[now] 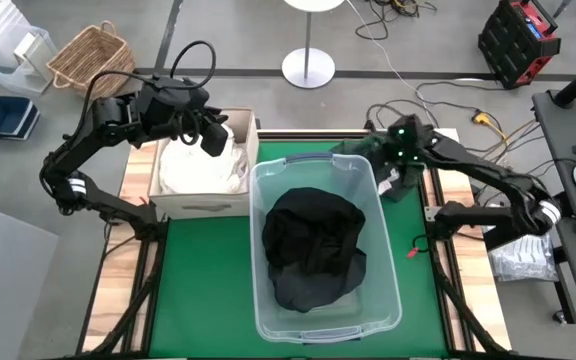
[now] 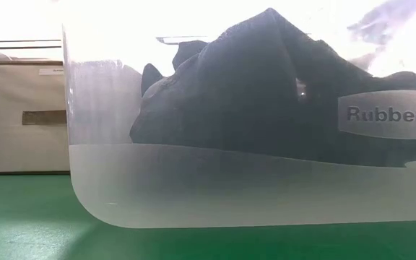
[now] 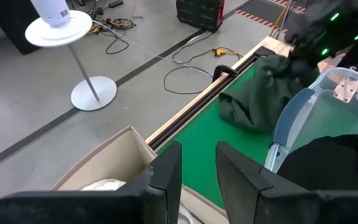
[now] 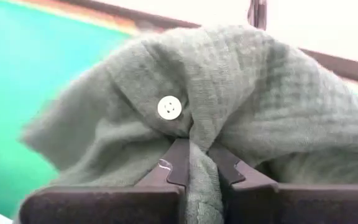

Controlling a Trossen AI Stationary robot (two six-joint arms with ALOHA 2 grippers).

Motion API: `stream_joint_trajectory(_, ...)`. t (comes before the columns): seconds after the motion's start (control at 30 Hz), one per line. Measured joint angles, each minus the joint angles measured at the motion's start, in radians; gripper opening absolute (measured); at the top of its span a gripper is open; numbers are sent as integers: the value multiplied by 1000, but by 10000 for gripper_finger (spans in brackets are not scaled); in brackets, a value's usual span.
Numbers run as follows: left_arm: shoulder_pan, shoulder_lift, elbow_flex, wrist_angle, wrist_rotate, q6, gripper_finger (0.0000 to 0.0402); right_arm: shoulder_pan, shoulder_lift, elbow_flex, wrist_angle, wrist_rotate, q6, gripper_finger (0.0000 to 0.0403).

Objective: Sort clothes
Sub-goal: Put the green shirt into the transparent bin

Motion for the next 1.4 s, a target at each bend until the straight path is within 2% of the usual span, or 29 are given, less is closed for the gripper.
stream_joint_trajectory(0.33, 0, 0, 0, 9, 0, 0, 78, 0, -231, 84, -15, 16, 40, 13)
stream_joint_trajectory(0.53, 0, 0, 0, 25, 0, 0, 78, 0, -303, 146, -13, 1, 64, 13)
stream_joint_trajectory(0.7, 0, 0, 0, 29, 1, 0, 78, 0, -320, 251, -10, -29, 68, 13)
stream_joint_trajectory(1.0, 0, 0, 0, 57, 0, 26, 78, 5, -273, 547, 9, -156, 66, 13)
stream_joint_trajectory(1.2, 0, 0, 0, 112, 1, 84, 78, 5, -230, 720, 36, -316, 114, 13)
stream_joint_trajectory(1.4, 0, -2, 0, 136, 1, 115, 78, 15, -206, 797, 130, -513, 236, 13)
